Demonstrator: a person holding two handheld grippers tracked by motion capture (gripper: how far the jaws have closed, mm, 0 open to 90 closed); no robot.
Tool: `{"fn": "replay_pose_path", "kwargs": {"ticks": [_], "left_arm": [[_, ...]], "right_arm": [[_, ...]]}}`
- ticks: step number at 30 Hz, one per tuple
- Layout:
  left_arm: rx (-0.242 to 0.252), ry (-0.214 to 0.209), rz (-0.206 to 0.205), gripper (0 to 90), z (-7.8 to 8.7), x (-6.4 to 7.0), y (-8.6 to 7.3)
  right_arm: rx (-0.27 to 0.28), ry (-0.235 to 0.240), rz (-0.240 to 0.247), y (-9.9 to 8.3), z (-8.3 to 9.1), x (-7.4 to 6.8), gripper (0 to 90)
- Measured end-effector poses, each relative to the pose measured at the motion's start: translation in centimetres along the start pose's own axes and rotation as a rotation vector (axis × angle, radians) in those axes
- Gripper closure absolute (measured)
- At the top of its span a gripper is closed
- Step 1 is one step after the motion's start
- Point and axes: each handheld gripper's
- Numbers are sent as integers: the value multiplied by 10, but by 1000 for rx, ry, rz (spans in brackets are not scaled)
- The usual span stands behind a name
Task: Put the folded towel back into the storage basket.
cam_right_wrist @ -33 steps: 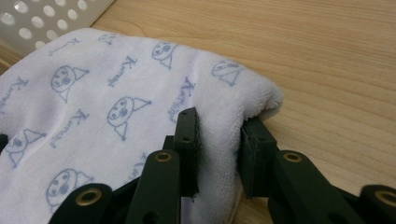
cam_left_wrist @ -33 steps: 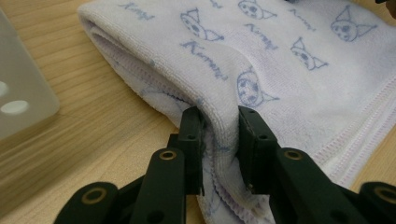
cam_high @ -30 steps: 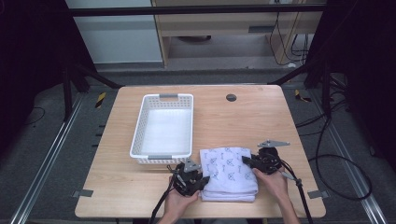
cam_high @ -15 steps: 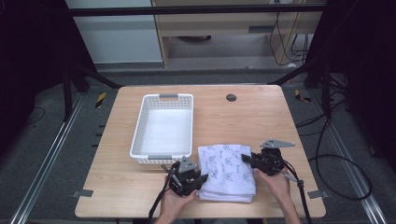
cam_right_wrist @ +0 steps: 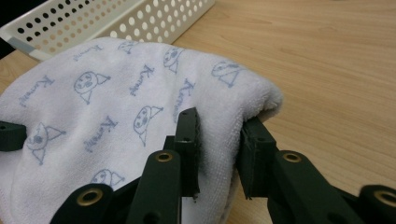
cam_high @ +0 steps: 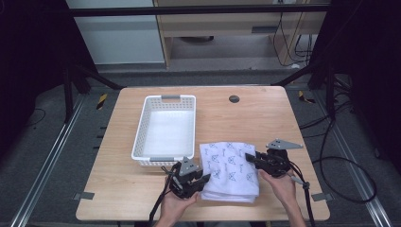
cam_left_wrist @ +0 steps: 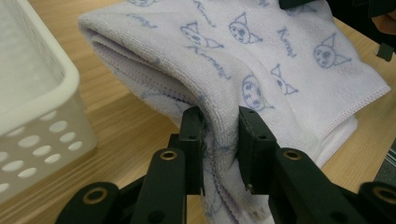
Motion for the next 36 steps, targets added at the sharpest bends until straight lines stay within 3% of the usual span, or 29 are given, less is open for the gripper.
{"fn": "replay_pose_path", "kwargs": {"ticks": [36], "left_arm": [[86, -4, -28, 728, 35, 6, 22]], "right_arm": [[113, -2, 51, 28, 24, -14, 722]]}}
Point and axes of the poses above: each handheld gripper's, and its own axes: z roughly backward along the jaws, y roughly out of its top, x roughly to its right, and after that the axes turned 6 degrees about z, right-handed
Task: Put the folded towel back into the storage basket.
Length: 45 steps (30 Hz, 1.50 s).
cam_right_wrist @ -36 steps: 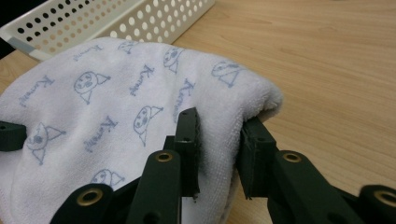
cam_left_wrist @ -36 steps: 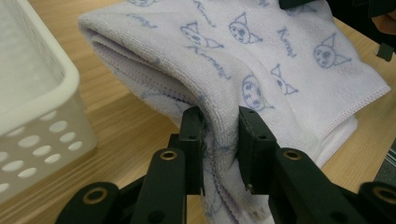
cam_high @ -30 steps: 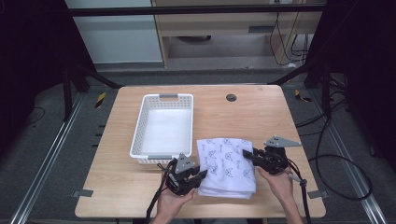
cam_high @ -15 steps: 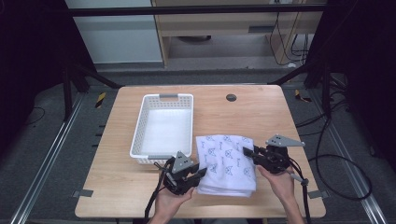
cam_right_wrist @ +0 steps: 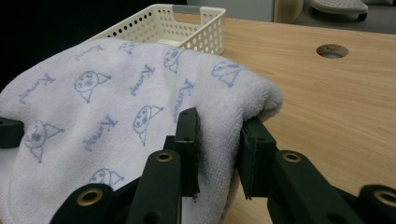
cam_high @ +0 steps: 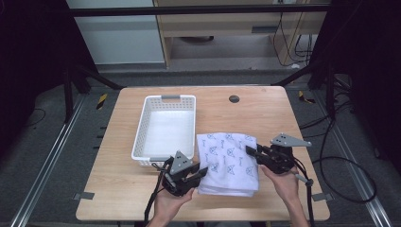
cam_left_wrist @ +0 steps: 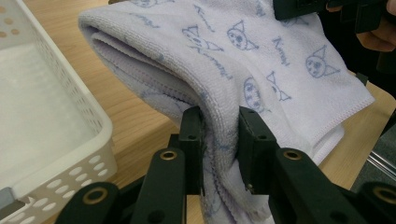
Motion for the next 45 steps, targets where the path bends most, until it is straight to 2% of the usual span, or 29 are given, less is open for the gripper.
{"fn": "replay_pose_path", "kwargs": {"ticks": [16, 27, 35, 45], "left_arm": [[43, 6, 9, 728, 13, -3, 9], [79, 14, -5, 728, 26, -5, 18], [108, 32, 3, 728, 37, -15, 24], [143, 50, 19, 729, 51, -30, 32]], "right_arm": [[36, 2, 27, 17, 2, -6, 722], [70, 0, 51, 34, 4, -12, 723], [88, 10, 62, 47, -3, -18, 724], [103, 16, 77, 72, -16, -27, 725]]}}
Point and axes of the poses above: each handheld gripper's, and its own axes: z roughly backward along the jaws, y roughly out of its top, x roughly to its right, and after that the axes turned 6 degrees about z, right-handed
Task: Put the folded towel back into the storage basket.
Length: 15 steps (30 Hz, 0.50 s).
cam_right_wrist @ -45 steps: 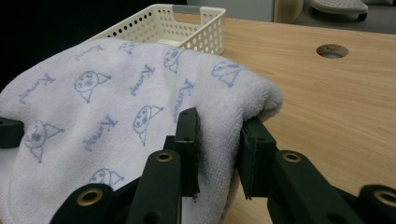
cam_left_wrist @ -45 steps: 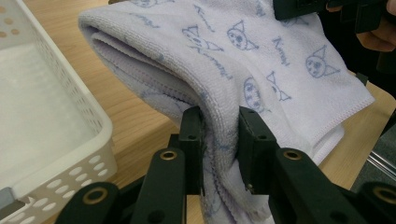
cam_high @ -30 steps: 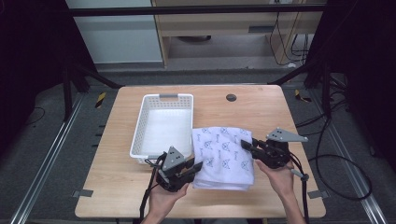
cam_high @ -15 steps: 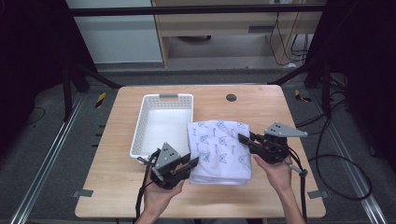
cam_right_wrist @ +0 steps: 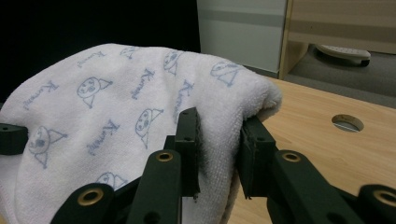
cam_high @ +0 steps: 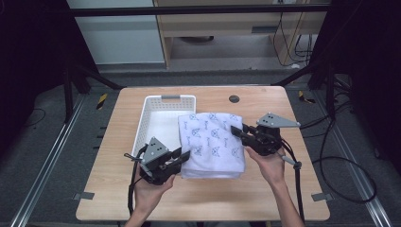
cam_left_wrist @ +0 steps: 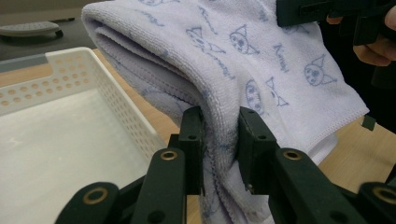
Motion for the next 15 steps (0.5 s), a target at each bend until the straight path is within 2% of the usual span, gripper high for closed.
{"fn": "replay_pose_path", "kwargs": {"ticks": [15], "left_arm": [[20, 25, 26, 728, 8, -23, 9]], "right_arm": [[10, 5, 8, 18, -23, -6, 725]]}}
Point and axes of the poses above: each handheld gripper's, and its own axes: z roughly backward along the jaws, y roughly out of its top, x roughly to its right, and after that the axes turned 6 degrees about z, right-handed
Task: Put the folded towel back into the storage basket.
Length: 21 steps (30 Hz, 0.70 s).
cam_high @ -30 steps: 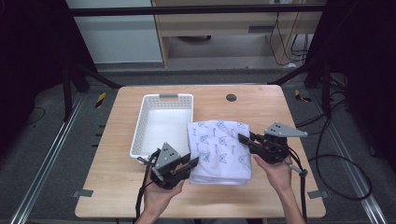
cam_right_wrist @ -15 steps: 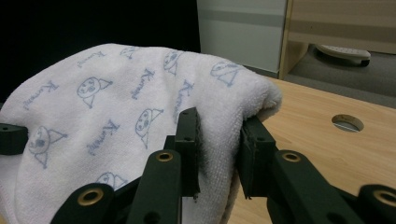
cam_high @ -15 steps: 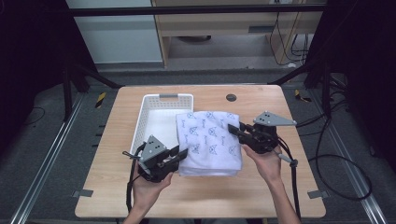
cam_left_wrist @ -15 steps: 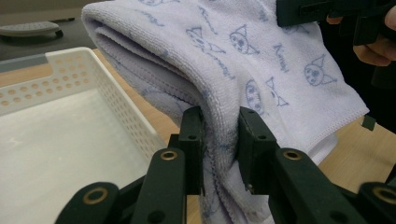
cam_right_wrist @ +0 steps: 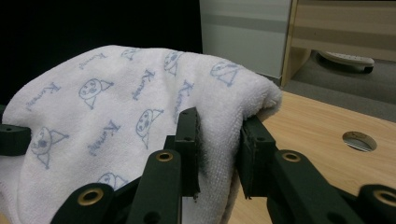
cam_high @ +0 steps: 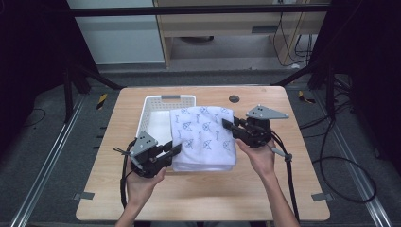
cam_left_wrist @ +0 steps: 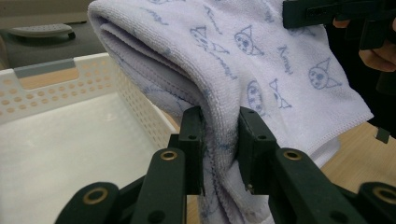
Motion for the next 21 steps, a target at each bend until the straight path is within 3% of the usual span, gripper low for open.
{"fn": "replay_pose_path", "kwargs": {"ticks": [11, 21], "left_arm": [[20, 25, 15, 729, 9, -15, 6], [35, 50, 54, 728, 17, -34, 11]], "right_arm": [[9, 11, 12, 16, -17, -7, 724], [7, 19, 37, 29, -38, -16, 724]]}}
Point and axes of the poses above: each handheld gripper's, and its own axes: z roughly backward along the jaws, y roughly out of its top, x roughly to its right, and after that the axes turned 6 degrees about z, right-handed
